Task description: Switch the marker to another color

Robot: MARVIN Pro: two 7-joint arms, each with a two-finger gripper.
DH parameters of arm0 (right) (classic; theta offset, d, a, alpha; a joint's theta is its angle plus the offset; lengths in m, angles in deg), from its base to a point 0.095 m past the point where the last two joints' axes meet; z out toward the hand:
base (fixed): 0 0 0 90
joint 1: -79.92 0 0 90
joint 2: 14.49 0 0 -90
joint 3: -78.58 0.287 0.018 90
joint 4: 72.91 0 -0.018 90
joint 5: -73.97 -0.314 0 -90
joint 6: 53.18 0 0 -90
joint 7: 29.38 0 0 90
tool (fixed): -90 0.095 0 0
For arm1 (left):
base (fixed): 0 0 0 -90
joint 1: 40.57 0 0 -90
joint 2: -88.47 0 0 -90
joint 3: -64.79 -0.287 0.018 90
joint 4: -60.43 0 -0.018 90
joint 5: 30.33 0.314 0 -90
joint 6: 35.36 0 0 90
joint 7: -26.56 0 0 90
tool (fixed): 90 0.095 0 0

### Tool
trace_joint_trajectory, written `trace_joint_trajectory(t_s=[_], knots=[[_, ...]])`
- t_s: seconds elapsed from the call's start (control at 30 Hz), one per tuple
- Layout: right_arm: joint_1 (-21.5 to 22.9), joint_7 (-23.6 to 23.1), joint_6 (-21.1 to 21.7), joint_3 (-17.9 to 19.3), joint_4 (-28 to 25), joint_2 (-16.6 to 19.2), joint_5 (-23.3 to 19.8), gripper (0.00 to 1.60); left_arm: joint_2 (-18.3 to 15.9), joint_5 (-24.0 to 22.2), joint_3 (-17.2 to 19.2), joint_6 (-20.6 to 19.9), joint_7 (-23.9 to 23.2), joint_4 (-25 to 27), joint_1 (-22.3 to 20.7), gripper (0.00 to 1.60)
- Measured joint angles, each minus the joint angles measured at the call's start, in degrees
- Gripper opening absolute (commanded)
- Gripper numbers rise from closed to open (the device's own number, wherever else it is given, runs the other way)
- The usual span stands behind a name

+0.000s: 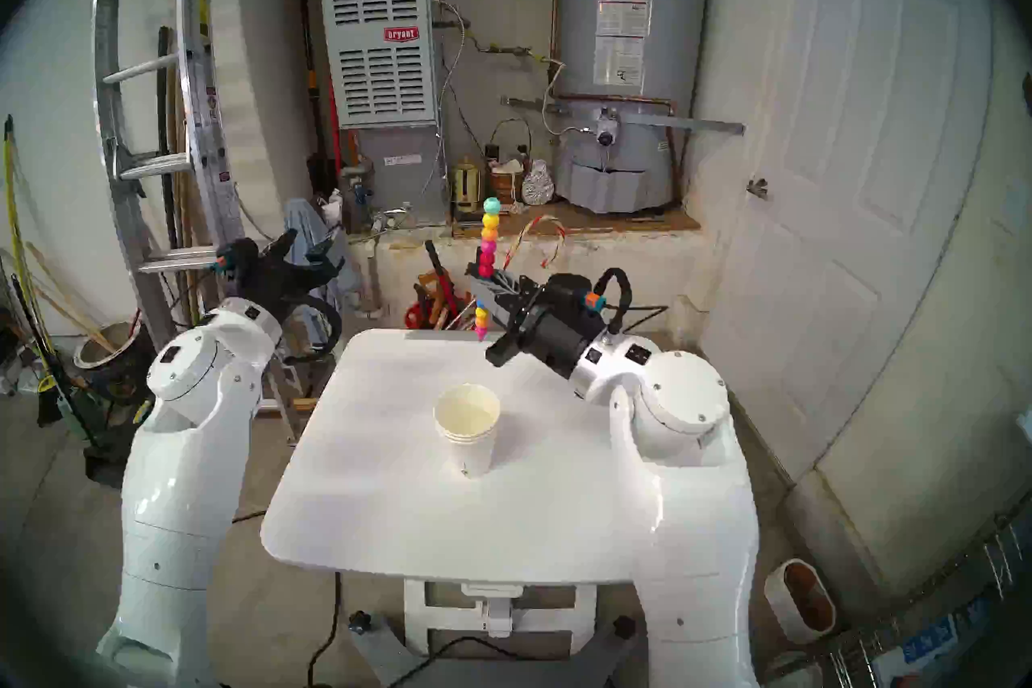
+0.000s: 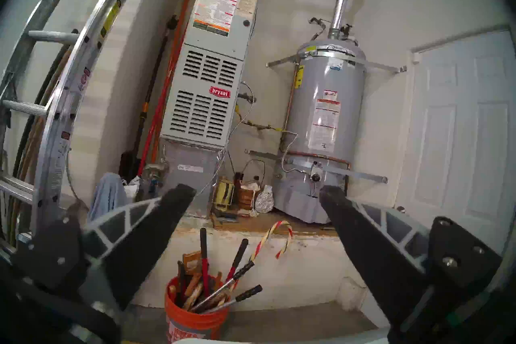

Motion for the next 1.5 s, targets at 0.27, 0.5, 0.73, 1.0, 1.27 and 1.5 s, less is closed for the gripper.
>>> trace_joint_trajectory(t_s=[0.27, 0.5, 0.73, 1.0, 1.27, 1.5], knots=[[-6.3, -0.5, 1.9, -0.6, -5.6, 0.6, 0.1, 0.00, 0.5, 0.1, -0.3, 0.7, -0.7, -0.2, 0.0, 1.60], [-11.8, 0.9, 1.4, -1.2, -8.4, 0.5, 0.5, 0.00, 1.0, 0.0, -0.3, 1.2, -1.2, -0.2, 0.0, 1.60], [-16.8, 4.7, -3.1, -2.7, -9.2, 0.6, 1.7, 0.00, 1.4, 0.0, -0.4, 1.6, -1.6, -0.1, 0.2, 1.60], [-18.9, 7.0, -7.0, -3.9, -7.8, 0.7, 2.5, 0.00, 1.7, 0.3, -0.4, 1.8, -1.8, -0.1, 0.3, 1.60], [-19.4, 8.6, -10.7, -5.3, -4.0, 1.3, 3.9, 0.00, 2.0, 0.8, -0.4, 1.8, -2.0, -0.1, 0.3, 1.60], [-18.1, 10.1, -12.0, -6.9, -0.8, 2.0, 5.1, 0.00, 2.2, 1.0, -0.2, 1.8, -2.1, -0.2, 0.3, 1.60]])
